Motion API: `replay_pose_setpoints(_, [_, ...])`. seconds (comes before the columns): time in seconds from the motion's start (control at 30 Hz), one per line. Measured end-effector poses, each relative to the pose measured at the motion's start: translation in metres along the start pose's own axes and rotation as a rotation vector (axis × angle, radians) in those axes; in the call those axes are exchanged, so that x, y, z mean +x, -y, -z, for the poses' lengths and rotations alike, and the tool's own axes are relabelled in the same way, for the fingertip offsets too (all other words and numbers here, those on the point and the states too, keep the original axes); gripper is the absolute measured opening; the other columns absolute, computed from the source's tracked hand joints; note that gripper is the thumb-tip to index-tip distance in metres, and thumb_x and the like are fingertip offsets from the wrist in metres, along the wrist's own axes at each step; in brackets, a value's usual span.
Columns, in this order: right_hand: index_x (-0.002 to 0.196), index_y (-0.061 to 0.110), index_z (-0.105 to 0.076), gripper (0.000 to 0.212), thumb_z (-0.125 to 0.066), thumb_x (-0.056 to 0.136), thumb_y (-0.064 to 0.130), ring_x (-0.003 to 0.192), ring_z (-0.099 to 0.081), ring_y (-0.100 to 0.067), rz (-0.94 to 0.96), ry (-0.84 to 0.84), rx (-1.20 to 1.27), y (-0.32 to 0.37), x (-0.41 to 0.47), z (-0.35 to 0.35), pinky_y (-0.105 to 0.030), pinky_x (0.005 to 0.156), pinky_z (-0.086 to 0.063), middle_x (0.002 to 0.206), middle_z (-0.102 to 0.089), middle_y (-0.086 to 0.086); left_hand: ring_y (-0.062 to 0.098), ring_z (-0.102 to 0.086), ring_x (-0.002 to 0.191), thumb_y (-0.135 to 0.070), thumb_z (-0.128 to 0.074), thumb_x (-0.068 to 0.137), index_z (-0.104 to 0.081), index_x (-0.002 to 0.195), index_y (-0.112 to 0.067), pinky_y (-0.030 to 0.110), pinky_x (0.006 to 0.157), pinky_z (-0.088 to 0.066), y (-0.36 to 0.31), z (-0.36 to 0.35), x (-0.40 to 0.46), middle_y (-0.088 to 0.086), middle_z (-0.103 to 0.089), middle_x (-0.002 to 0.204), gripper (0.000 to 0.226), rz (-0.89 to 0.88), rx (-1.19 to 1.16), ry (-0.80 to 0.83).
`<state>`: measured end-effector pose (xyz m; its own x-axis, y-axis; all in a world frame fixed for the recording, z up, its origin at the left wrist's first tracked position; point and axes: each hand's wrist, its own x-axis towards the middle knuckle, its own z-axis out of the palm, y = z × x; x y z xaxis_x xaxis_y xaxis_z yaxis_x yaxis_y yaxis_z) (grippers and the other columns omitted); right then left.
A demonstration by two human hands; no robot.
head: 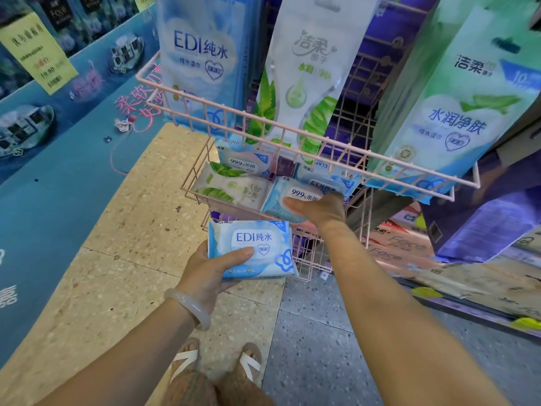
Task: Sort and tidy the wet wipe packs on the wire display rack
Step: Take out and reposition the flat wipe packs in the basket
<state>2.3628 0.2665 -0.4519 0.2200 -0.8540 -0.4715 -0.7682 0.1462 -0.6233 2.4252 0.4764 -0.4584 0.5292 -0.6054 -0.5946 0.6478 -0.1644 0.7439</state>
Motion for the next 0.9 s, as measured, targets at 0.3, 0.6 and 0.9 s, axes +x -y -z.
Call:
replay_pose_setpoints(0.3, [0.081, 0.015, -0.060, 0.032, -0.083, 0.060, 0.021, 0.071, -0.066, -0.019, -0.073, 0.091, 0.505, -0.004, 0.008, 0.009, -0.030, 0.062, -0.057, 0.097, -0.069, -0.008, 0.011, -0.072, 0.067, -0.012, -0.076, 0.066, -0.063, 0.093, -0.025, 0.027, 0.057, -0.054, -0.003, 0.005, 0.004, -0.010, -0.076, 0.074, 0.033, -0.006, 0.020, -0.011])
replay_pose_setpoints(0.6, [0.101, 0.005, -0.064, 0.055, -0.086, 0.055, 0.026, 0.082, -0.071, -0.028, -0.047, 0.282, 0.698, 0.033, -0.015, -0.004, -0.049, 0.078, -0.057, 0.097, -0.073, -0.015, 0.016, -0.072, 0.074, -0.012, -0.076, 0.067, -0.065, 0.098, -0.024, 0.030, 0.062, -0.055, -0.001, 0.009, 0.003, -0.007, -0.076, 0.079, 0.035, -0.010, 0.027, -0.014])
replay_pose_setpoints(0.9, [0.112, 0.004, -0.063, 0.052, -0.079, 0.065, 0.016, 0.099, -0.066, -0.034, -0.042, 0.210, 0.862, 0.019, -0.032, 0.017, -0.052, 0.093, -0.050, 0.108, -0.069, -0.018, 0.013, -0.073, 0.068, -0.013, -0.075, 0.067, -0.065, 0.097, -0.024, 0.026, 0.055, -0.056, -0.017, 0.022, 0.006, -0.007, -0.077, 0.077, 0.033, -0.065, 0.018, -0.025])
